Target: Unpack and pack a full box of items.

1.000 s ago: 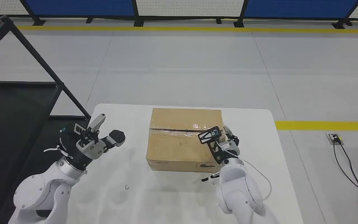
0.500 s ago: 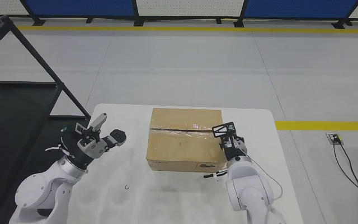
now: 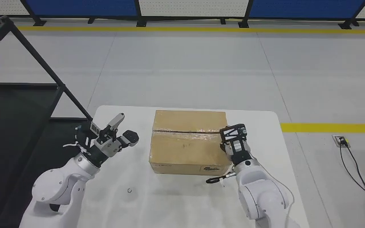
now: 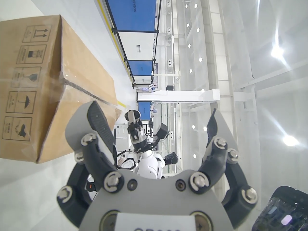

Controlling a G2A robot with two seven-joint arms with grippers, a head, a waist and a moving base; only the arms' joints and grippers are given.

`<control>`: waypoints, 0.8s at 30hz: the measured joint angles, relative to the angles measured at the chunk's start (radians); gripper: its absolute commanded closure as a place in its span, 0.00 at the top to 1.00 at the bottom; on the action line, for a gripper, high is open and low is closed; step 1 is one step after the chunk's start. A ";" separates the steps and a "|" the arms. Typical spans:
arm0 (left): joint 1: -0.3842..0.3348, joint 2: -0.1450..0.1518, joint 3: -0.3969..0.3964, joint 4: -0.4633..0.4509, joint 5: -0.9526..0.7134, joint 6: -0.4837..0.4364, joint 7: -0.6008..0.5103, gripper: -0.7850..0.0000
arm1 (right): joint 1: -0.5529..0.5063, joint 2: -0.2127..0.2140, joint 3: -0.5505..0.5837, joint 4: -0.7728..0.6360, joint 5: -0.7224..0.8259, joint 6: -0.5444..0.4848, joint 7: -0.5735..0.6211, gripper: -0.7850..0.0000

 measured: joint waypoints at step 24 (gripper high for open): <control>-0.027 0.003 0.027 0.046 -0.023 -0.003 0.016 1.00 | 0.010 -0.021 -0.062 -0.029 0.083 -0.023 -0.221 0.00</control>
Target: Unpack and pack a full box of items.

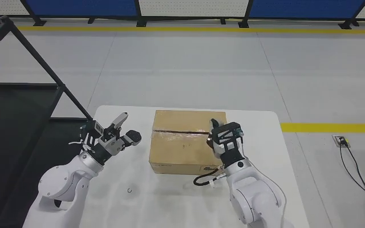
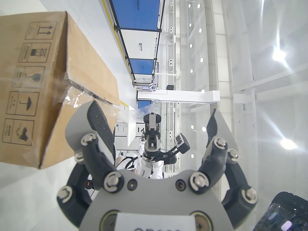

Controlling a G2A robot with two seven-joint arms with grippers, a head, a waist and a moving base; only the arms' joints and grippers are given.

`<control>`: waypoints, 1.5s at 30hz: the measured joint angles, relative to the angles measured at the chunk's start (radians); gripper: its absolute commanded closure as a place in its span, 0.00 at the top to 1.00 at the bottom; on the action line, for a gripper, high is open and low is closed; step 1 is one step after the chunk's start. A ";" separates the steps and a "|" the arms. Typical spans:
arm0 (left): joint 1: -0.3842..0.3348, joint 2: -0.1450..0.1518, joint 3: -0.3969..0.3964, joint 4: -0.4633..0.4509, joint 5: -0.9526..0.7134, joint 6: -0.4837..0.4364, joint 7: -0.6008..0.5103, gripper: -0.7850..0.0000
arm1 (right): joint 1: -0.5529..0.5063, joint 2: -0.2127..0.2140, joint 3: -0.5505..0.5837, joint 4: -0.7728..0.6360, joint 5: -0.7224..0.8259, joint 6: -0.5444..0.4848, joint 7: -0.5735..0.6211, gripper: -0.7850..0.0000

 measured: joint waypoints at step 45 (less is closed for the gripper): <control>-0.191 -0.028 0.215 0.146 0.087 0.073 0.169 1.00 | 0.003 -0.003 0.004 0.051 0.025 -0.107 -0.358 0.00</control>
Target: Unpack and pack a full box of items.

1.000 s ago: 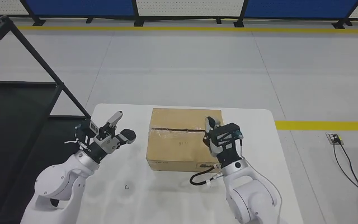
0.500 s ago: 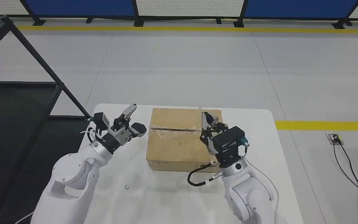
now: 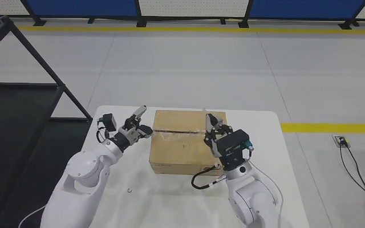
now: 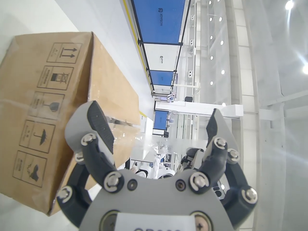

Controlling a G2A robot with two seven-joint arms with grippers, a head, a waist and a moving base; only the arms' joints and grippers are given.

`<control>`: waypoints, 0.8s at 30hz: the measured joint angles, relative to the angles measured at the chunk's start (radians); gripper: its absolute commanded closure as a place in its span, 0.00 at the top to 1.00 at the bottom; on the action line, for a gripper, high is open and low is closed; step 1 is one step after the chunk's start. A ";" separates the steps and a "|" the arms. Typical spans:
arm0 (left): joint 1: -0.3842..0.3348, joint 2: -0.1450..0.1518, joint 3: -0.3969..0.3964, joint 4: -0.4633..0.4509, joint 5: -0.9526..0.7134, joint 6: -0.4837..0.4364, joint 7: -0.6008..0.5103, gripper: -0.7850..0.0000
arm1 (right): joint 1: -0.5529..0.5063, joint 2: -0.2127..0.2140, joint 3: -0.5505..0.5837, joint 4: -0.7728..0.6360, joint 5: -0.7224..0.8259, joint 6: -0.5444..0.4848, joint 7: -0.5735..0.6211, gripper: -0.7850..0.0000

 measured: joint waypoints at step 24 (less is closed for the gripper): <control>-0.113 -0.038 0.124 0.154 0.000 -0.014 0.017 1.00 | 0.082 0.004 0.000 0.113 -0.054 -0.186 -0.278 0.00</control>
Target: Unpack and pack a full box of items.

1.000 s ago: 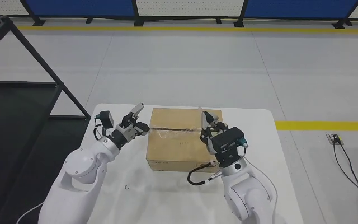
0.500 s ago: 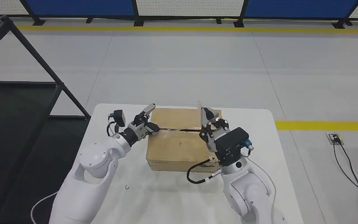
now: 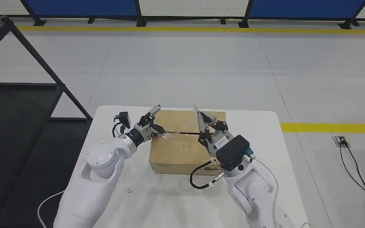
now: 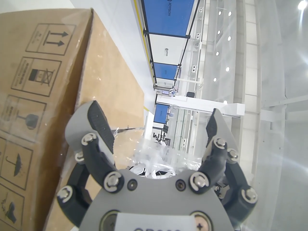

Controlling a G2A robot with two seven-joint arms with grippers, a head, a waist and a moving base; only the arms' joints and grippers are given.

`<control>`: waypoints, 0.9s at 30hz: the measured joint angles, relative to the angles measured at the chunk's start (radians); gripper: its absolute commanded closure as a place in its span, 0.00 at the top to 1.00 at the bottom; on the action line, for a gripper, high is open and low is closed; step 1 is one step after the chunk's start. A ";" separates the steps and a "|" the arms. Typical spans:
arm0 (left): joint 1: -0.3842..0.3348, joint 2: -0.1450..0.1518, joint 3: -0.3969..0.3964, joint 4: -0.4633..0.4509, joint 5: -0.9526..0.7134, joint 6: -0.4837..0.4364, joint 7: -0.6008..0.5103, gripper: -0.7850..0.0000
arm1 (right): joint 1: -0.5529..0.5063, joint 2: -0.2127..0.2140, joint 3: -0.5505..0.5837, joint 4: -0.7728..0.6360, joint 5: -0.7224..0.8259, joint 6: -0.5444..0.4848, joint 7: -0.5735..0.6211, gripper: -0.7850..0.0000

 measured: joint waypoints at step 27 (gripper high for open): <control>0.000 -0.011 -0.002 0.004 0.019 0.010 -0.013 1.00 | -0.015 0.017 0.109 0.126 0.027 0.001 0.027 0.00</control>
